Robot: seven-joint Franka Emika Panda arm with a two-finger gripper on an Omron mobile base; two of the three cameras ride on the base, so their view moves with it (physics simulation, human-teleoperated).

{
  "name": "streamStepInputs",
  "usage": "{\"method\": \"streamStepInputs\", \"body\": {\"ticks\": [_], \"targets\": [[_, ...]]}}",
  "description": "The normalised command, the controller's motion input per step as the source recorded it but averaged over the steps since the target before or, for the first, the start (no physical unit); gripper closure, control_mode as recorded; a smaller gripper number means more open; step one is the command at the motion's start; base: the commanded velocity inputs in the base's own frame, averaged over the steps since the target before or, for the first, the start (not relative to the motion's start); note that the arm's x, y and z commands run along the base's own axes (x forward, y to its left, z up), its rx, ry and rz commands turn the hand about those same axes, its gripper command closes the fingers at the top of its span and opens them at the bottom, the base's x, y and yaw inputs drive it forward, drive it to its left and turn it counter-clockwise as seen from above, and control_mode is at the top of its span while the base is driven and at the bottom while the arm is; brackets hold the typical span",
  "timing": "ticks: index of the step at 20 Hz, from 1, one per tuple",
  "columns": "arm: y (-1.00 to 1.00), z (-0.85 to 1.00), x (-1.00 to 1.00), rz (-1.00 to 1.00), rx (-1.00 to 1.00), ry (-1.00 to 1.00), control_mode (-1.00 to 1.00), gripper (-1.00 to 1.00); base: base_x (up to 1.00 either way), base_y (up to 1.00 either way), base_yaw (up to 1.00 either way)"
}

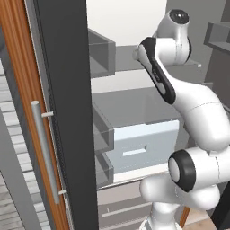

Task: Grab the lemon and lime from the fridge, place them in the blender, close the lid, and turn on the blender to create a marinade.

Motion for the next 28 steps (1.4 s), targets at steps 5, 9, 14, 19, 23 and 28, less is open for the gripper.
{"method": "streamStepInputs", "body": {"ticks": [5, 9, 14, 19, 23, 28], "targets": [[-0.1, -0.11, 0.52, 0.0, 0.0, 0.01, -1.0, -1.0, 0.0, 0.0, 0.0], [0.0, -0.19, 0.48, 0.0, 0.0, 0.04, -1.0, -1.0, 0.0, 0.0, 0.0], [0.0, -0.22, 0.49, 0.0, 0.0, 0.08, -1.0, -1.0, 0.0, 0.0, 0.0], [0.0, -0.04, 0.5, 0.0, 0.0, 0.05, -1.0, -1.0, 0.0, 0.0, 0.0], [0.03, 0.0, 0.49, 0.0, 0.0, 0.0, -1.0, -1.0, 0.0, 0.0, 0.0], [0.03, -0.04, 0.23, 0.0, 0.0, 0.0, -1.0, -1.0, 0.0, 0.0, 0.0]]}}
